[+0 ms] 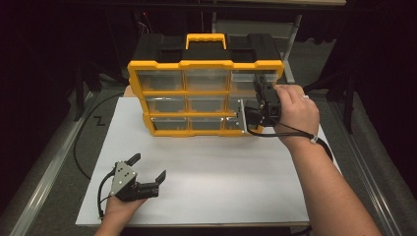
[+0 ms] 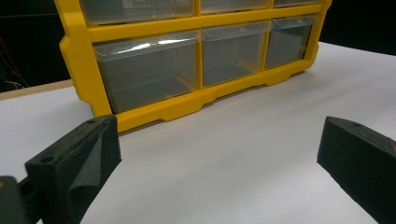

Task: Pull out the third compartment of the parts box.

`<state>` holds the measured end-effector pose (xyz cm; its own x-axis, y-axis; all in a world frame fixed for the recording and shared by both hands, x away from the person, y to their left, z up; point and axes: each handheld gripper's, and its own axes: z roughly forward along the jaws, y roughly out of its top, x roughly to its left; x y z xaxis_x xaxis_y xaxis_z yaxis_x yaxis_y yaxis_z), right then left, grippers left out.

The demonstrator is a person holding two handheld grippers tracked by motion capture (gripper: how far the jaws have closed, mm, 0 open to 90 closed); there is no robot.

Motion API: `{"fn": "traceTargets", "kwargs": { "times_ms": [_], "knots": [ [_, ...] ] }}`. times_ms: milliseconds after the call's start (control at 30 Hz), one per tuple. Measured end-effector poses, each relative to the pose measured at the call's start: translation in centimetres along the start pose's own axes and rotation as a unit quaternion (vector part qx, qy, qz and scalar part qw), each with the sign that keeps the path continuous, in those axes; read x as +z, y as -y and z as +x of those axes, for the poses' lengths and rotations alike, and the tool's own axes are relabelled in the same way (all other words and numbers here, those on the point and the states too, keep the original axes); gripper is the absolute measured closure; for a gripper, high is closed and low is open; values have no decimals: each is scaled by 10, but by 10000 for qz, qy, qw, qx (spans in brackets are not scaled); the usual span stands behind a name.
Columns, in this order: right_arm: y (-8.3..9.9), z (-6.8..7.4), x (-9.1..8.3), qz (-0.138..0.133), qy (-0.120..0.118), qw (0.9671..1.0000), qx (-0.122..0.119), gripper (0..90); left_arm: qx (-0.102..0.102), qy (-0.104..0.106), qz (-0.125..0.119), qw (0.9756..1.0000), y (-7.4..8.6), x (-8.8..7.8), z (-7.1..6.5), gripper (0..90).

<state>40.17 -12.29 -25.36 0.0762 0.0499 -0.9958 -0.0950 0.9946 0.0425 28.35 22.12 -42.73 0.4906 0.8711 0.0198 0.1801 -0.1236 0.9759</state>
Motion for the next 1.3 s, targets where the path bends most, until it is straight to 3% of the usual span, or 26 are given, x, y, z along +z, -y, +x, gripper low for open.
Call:
{"fn": "traceTargets", "kwargs": {
  "times_ms": [833, 1300],
  "knots": [
    [3, 1, -53, -306, 280, 9991, -37, 802, 52, 35, 21, 10000, 0, 1, -1, 4],
    [4, 8, -66, -423, 367, 9984, -12, 799, 51, 21, 30, 10000, 0, 1, -1, 4]
  ]
}}
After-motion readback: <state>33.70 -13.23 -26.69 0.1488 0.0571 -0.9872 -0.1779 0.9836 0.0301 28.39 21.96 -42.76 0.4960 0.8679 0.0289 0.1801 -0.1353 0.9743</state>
